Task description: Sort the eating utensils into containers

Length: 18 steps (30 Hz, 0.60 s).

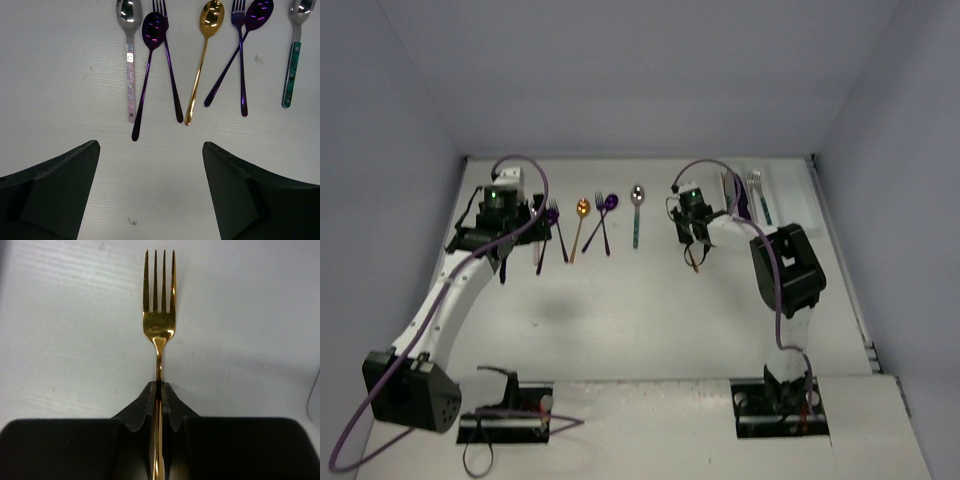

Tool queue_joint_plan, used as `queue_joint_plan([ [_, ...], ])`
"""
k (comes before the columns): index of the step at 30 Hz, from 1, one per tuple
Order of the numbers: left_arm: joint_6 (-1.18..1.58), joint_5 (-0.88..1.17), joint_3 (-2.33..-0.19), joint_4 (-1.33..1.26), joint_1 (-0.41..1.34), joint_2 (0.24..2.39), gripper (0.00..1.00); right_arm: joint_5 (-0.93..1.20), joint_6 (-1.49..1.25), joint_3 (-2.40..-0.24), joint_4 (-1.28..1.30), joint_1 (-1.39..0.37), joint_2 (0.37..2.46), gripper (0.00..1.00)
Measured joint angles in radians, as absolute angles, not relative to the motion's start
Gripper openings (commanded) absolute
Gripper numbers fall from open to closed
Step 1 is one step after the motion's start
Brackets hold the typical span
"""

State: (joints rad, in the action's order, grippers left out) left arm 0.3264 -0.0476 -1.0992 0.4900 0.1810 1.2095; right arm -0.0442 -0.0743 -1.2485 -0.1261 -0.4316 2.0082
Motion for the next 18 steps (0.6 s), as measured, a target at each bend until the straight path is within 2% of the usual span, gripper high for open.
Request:
queue_joint_plan([
  [8, 0.327, -0.042, -1.099, 0.49, 0.181, 1.213, 0.82, -0.029, -0.167, -1.14, -0.029, -0.433, 1.901, 0.21],
  [18, 0.326, -0.042, -1.099, 0.49, 0.181, 1.214, 0.82, -0.023, -0.183, -1.258, 0.158, -0.432, 1.948, 0.23],
])
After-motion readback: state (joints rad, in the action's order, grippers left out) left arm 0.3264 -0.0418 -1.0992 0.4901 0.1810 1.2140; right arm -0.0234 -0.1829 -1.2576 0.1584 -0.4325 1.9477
